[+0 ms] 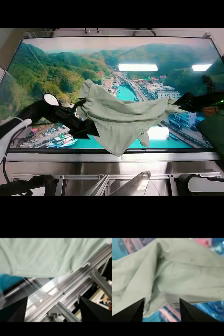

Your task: Fold the shirts.

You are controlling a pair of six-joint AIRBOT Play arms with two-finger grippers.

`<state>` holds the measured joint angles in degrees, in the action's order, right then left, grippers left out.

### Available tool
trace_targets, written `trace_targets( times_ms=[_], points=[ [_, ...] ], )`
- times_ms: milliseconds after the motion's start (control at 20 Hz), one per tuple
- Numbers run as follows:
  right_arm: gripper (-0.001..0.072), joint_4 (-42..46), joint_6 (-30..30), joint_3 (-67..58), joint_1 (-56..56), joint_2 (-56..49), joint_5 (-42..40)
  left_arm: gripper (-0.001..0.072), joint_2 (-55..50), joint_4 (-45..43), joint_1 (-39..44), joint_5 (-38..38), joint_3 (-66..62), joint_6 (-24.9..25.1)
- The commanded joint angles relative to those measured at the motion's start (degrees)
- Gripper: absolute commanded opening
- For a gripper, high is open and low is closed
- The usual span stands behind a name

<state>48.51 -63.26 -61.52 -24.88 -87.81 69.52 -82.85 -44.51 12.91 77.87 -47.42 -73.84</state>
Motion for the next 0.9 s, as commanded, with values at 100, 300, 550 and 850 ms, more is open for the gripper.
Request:
trace_targets(
  times_ms=[100, 300, 550, 850],
  points=[
    [0.0481, -6.4, 2.0, -0.1, 0.5, -4.8, -0.7, 0.0696, -2.8, 5.3, 12.2, -11.3, 3.9, -1.9],
    [0.0481, -9.3, 4.2, -0.2, 1.9, -5.2, -1.2, 0.069, -10.9, 5.2, 17.7, -11.6, -2.2, -1.9],
    [0.048, -9.5, 4.1, -0.2, 4.0, -7.1, -3.5, 0.0068, -16.8, 5.0, 19.7, -11.9, -9.2, -1.6],
    [0.0024, -21.8, 10.1, -1.1, 6.3, -9.5, -0.9, 0.0021, -9.9, 5.0, 15.0, -9.6, -12.5, -0.5]
  ],
)
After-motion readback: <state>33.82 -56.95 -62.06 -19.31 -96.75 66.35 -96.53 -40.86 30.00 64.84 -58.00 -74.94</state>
